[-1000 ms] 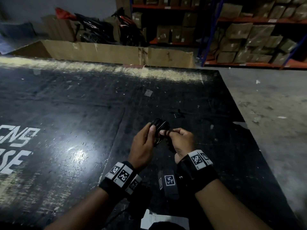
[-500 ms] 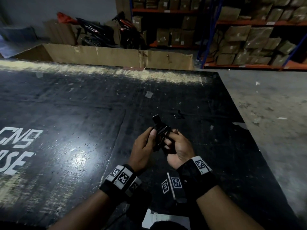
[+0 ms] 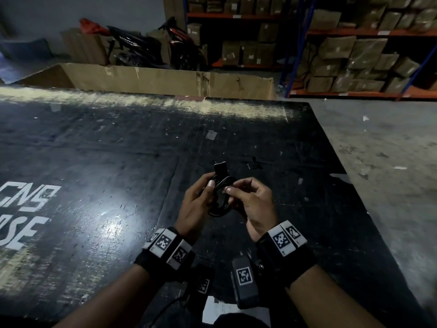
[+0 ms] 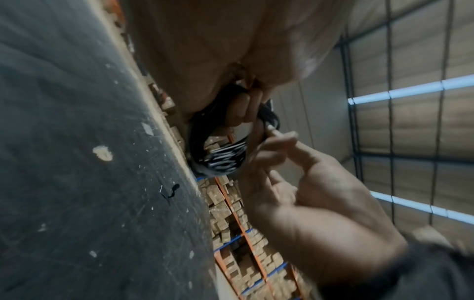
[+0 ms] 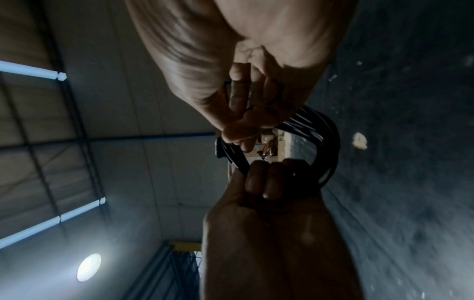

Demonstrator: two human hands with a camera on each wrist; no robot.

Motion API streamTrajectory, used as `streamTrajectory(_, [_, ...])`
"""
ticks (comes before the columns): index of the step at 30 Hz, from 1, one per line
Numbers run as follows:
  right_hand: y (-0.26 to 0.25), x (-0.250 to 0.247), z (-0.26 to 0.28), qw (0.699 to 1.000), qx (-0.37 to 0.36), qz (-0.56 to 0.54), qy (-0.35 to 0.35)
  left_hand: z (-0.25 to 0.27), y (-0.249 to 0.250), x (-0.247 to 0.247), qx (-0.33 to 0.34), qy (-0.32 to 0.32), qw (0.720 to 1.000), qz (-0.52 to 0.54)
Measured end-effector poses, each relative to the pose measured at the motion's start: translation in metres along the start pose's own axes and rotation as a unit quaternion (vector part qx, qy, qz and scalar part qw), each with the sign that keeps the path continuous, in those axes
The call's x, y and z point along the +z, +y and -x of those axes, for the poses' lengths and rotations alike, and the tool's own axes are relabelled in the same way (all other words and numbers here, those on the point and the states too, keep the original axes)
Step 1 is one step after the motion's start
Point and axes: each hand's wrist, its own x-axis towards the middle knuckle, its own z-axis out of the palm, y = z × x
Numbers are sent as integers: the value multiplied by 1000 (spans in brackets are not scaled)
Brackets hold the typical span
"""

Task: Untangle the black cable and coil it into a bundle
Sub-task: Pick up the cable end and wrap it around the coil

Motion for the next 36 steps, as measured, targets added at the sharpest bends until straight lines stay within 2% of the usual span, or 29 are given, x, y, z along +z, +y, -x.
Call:
streamTrajectory(2, [0, -4, 0, 992, -74, 101, 3, -2, 0, -1, -23, 9, 1000, 16])
streamTrajectory(4, [0, -7, 2, 963, -170, 211, 9, -3, -3, -2, -40, 19, 998, 33])
streamTrajectory(7, [2, -12, 4, 872, -320, 371, 4, -4, -2, -4, -61, 10, 997, 39])
streamTrajectory(9, [2, -17, 2, 821, -399, 409, -7, -4, 1, -5, -68, -3, 997, 39])
streamTrajectory(11, [1, -22, -2, 791, -440, 425, -27, -4, 3, -7, -71, -16, 997, 31])
streamTrajectory(14, [-4, -29, -4, 768, -453, 446, -70, -6, 6, -14, -67, -44, 997, 3])
streamTrajectory(17, [-11, -34, -7, 776, -438, 443, -95, -5, 13, -19, -42, -95, 993, -59])
streamTrajectory(20, [-17, -40, -14, 807, -392, 425, -119, -5, 18, -25, -32, -150, 981, -122])
streamTrajectory(24, [-23, -46, -16, 845, -315, 395, -175, -9, 24, -36, -24, -244, 942, -231])
streamTrajectory(27, [-25, -49, -14, 865, -259, 393, -174, -11, 28, -37, -40, -289, 917, -272])
streamTrajectory(31, [-24, -50, -18, 904, -192, 348, -160, -12, 29, -37, -26, -306, 900, -311])
streamTrajectory(36, [-31, -48, -25, 943, -147, 257, -152, -13, 27, -37, 12, -289, 915, -281])
